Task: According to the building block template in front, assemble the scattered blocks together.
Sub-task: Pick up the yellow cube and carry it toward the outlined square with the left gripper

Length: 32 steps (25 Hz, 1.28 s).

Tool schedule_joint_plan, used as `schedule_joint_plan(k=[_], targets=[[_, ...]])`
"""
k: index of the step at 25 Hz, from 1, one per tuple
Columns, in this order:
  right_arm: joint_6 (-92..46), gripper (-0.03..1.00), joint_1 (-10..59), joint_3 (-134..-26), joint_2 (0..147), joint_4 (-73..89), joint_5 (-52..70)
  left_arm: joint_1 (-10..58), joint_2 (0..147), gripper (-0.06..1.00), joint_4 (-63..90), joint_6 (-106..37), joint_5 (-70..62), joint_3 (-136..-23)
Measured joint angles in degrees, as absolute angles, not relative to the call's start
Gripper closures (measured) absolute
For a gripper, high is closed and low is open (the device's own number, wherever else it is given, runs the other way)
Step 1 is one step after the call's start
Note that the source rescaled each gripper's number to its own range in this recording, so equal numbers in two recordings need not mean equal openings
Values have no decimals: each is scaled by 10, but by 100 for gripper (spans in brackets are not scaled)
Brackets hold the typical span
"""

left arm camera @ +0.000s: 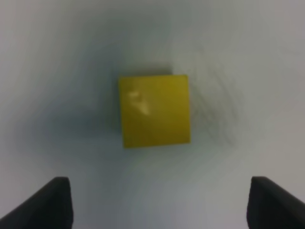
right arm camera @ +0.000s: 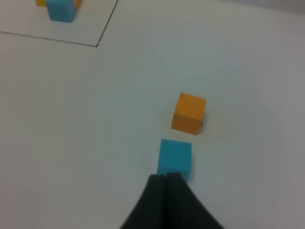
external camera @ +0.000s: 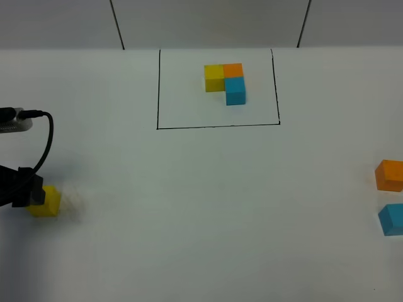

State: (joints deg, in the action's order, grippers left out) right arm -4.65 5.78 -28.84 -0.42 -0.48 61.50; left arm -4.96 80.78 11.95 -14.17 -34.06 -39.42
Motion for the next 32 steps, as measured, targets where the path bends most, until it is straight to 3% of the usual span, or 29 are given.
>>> schedule_joint_plan(k=[32], targets=[[-47,97,58,-288,-4,-5,615,-48,974,0,146,-184,-192,-398]])
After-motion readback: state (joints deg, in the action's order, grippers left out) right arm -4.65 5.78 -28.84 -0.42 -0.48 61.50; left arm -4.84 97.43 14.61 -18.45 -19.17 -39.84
